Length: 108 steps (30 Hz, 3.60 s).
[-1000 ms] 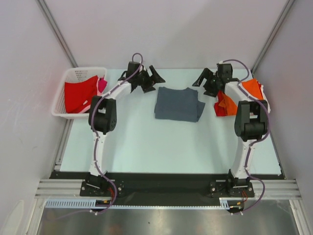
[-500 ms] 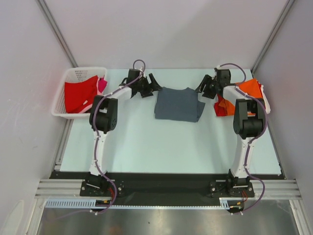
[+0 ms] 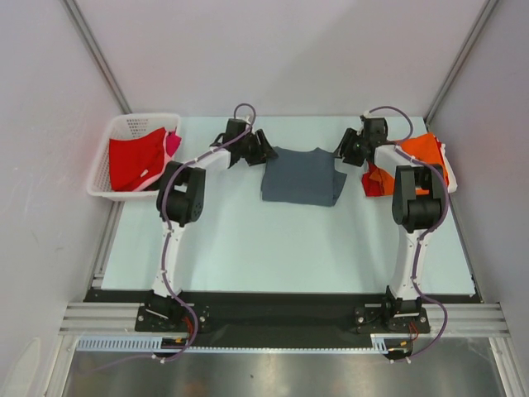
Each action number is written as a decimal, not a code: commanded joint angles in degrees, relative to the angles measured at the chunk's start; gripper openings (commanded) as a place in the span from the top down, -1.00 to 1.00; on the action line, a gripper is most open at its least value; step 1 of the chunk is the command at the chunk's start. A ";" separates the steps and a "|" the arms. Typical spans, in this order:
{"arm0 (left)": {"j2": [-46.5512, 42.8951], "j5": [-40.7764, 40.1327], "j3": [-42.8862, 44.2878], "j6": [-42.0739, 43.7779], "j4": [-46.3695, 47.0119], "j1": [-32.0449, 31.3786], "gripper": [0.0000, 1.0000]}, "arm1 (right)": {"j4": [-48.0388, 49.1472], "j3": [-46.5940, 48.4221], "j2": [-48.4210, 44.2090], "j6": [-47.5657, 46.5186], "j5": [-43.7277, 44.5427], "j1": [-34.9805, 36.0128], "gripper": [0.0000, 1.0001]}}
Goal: Fold and stack the t-shirts
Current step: Fold the tshirt
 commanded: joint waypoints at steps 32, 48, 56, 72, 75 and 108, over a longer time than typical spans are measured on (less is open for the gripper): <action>-7.28 4.31 -9.91 2.87 3.79 2.75 1.00 | -31.44 14.07 3.23 -10.84 57.96 13.41 -0.10; -6.40 4.49 -8.16 4.54 1.41 2.83 0.99 | -32.85 12.49 9.21 -9.07 63.76 11.74 0.58; -6.14 4.57 -7.80 4.01 0.88 3.80 0.99 | -30.04 9.68 4.92 -8.28 59.20 14.99 1.00; -3.50 4.84 -3.15 4.28 -1.84 4.42 0.99 | -31.36 13.81 2.63 -6.61 51.38 15.52 0.21; -3.06 4.84 -2.62 4.10 -1.84 4.42 0.97 | -29.08 12.84 -0.27 -6.70 47.18 14.29 0.05; -2.71 2.20 -5.78 2.61 0.97 4.33 -0.37 | 0.90 6.68 10.08 1.56 -6.64 2.43 -0.17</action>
